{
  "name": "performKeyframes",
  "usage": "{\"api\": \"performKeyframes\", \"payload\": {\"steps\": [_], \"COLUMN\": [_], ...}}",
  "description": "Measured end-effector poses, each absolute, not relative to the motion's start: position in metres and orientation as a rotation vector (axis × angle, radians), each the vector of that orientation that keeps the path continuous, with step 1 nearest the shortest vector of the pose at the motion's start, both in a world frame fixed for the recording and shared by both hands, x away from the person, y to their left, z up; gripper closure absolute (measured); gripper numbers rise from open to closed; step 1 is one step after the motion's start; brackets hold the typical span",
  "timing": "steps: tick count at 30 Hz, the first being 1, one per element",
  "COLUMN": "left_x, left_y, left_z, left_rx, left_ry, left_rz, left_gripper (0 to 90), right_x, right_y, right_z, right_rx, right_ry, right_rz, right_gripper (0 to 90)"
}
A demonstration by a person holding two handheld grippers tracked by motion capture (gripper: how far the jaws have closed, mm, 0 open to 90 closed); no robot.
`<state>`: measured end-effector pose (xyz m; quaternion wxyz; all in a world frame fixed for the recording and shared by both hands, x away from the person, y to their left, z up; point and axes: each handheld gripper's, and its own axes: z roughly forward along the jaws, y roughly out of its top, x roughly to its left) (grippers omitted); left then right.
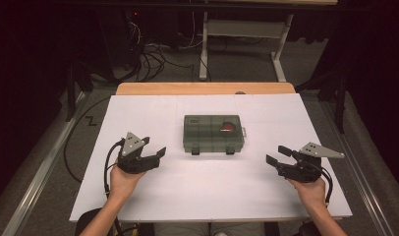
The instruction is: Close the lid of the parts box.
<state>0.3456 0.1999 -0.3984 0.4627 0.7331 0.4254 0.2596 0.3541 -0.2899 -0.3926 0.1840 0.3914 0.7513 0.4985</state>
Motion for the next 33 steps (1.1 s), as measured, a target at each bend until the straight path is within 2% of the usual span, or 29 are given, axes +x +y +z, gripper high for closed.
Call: {"api": "performKeyframes", "payload": {"steps": [33], "left_x": [0.34], "left_y": [0.202], "left_z": [-0.414], "left_rx": [1.788], "left_ry": [1.075], "left_rz": [0.624], "left_gripper": [30.2], "right_x": [0.345], "right_y": [-0.298], "right_z": [-0.408], "right_rx": [1.1], "right_ry": [2.1], "right_rz": [1.384], "right_gripper": [35.4]}}
